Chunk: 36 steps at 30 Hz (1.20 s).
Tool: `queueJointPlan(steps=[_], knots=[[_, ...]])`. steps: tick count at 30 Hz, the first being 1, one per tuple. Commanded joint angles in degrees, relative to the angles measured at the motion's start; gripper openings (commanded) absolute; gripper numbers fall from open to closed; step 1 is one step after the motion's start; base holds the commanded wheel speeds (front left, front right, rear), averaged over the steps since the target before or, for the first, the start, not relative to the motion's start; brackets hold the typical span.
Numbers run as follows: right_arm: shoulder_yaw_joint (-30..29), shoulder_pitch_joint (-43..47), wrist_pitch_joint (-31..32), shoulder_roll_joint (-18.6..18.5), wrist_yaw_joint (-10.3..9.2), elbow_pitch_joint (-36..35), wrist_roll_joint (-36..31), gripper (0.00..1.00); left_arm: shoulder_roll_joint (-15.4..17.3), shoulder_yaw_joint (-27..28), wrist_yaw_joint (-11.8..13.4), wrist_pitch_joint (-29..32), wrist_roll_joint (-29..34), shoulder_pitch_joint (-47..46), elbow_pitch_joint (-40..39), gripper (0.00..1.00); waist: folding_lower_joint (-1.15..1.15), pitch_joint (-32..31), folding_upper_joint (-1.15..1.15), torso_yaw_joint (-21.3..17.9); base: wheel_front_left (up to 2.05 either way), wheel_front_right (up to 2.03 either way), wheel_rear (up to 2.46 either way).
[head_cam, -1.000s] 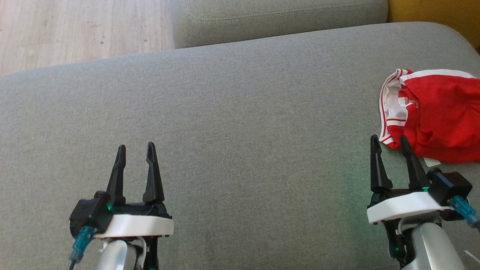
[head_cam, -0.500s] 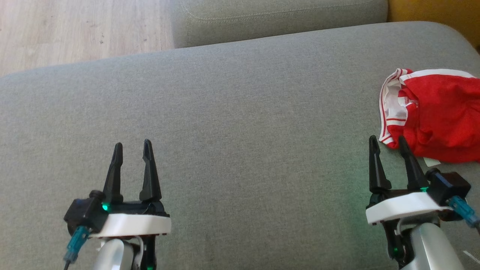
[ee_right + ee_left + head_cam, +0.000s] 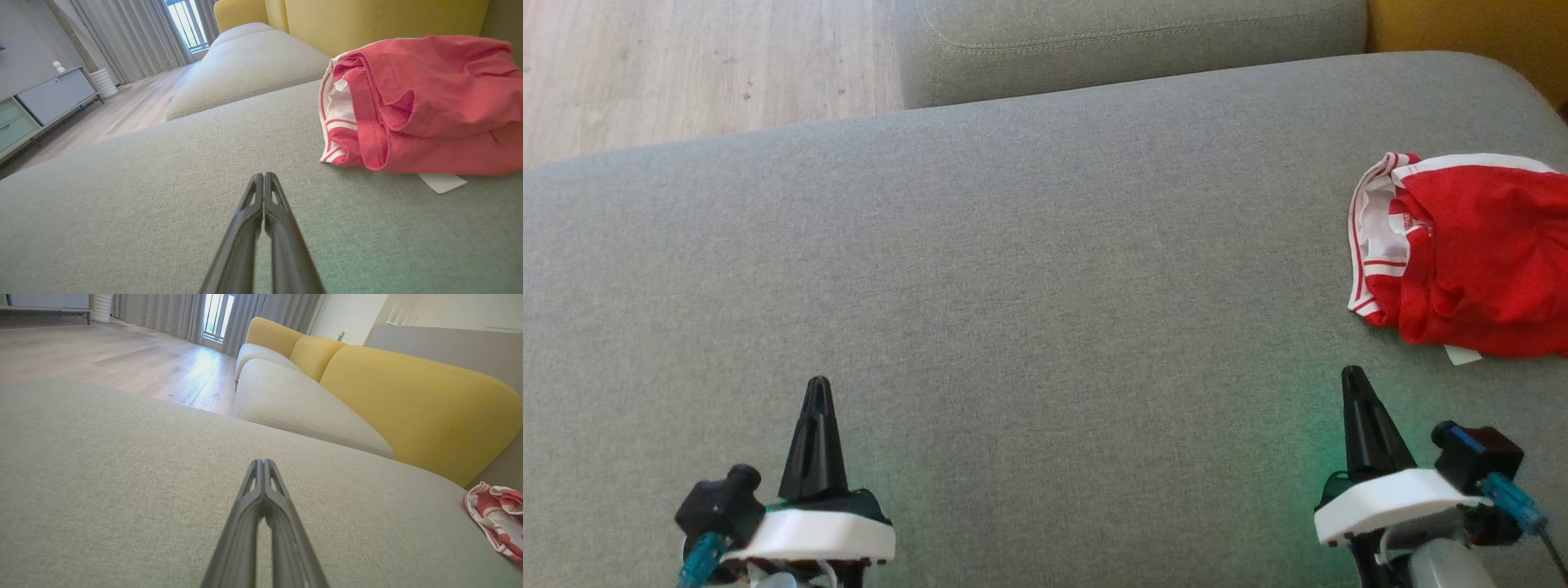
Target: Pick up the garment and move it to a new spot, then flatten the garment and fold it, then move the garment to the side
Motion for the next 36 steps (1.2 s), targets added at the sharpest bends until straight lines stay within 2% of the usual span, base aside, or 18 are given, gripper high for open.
queueJointPlan(steps=[1,36], knots=[[-0.19,-2.21,0.24,-0.14,0.03,-1.91,2.26,0.00,0.06,0.53,-0.20,0.24,-1.84,-2.27,-1.92,0.00,0.00,-0.08,0.00,0.06,0.00,0.00,0.00],[-1.72,-2.85,4.81,-0.63,0.15,-3.47,24.23,0.00,0.46,4.37,-1.62,5.69,-20.90,-2.96,-1.80,0.00,0.00,-1.29,0.00,0.94,0.00,0.00,0.00]])
